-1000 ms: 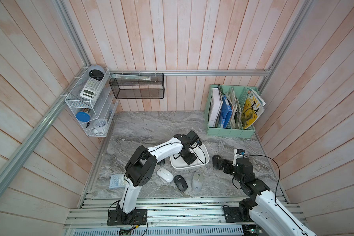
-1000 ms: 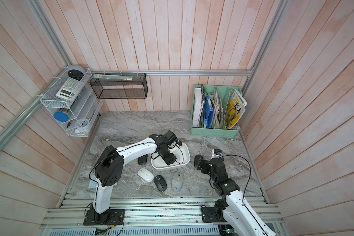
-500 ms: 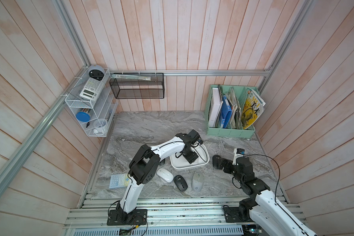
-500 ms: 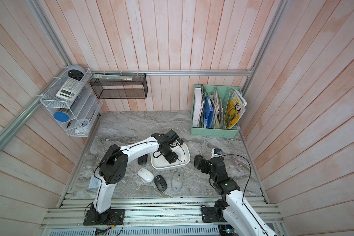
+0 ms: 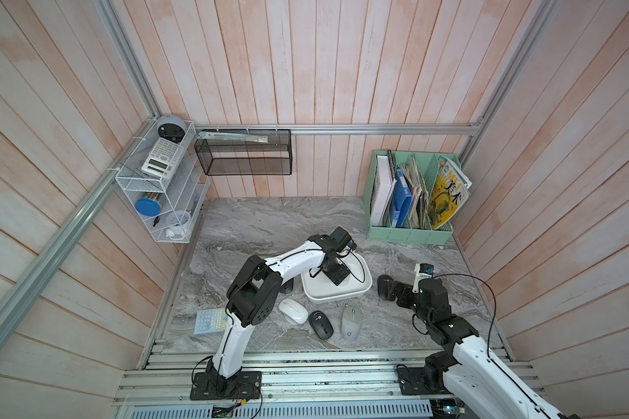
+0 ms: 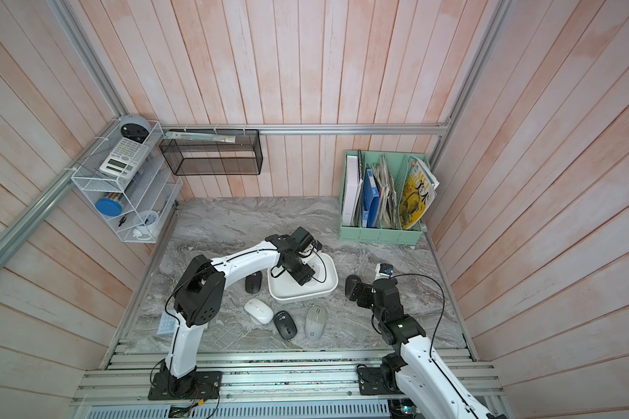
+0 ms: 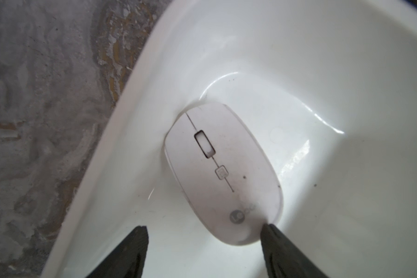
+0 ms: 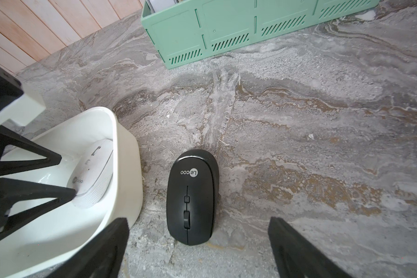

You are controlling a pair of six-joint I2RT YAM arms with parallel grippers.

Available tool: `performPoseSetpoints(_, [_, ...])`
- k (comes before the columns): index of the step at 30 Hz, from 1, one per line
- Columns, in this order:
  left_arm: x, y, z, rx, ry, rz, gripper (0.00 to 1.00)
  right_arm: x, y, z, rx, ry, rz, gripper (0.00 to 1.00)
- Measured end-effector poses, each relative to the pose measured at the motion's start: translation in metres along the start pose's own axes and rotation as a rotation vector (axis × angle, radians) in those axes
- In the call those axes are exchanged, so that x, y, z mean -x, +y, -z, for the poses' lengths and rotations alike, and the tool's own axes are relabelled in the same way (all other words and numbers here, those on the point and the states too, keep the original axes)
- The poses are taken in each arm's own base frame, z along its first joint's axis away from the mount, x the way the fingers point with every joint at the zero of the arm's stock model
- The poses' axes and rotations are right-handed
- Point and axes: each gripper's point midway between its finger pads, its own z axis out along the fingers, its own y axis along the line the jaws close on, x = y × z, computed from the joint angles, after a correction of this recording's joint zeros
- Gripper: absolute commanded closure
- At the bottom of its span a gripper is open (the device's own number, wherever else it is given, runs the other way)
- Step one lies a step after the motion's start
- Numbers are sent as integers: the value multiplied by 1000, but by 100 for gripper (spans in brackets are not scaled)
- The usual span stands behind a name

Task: Take out the mouse from the storage box
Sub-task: Pick up the mouse from the storage box.

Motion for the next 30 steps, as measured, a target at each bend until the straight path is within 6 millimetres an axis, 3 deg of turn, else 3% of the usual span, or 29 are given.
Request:
performPoseSetpoints(7, [4, -20, -1, -25, -7, -2, 19, 0, 0, 0, 1, -2, 0, 2])
performPoseSetpoints(13, [8, -13, -4, 19, -11, 53, 16, 1, 0, 0, 1, -2, 0, 2])
performPoseSetpoints(22, [9, -11, -23, 31, 11, 100, 17, 1, 0, 0, 1, -3, 0, 3])
performPoseSetpoints(25, [12, -10, -29, 35, 13, 116, 21, 1, 0, 0, 2, -3, 0, 3])
performPoseSetpoints(30, [17, -7, -33, 63, 5, 142, 36, 1, 0, 0, 2, -4, -1, 3])
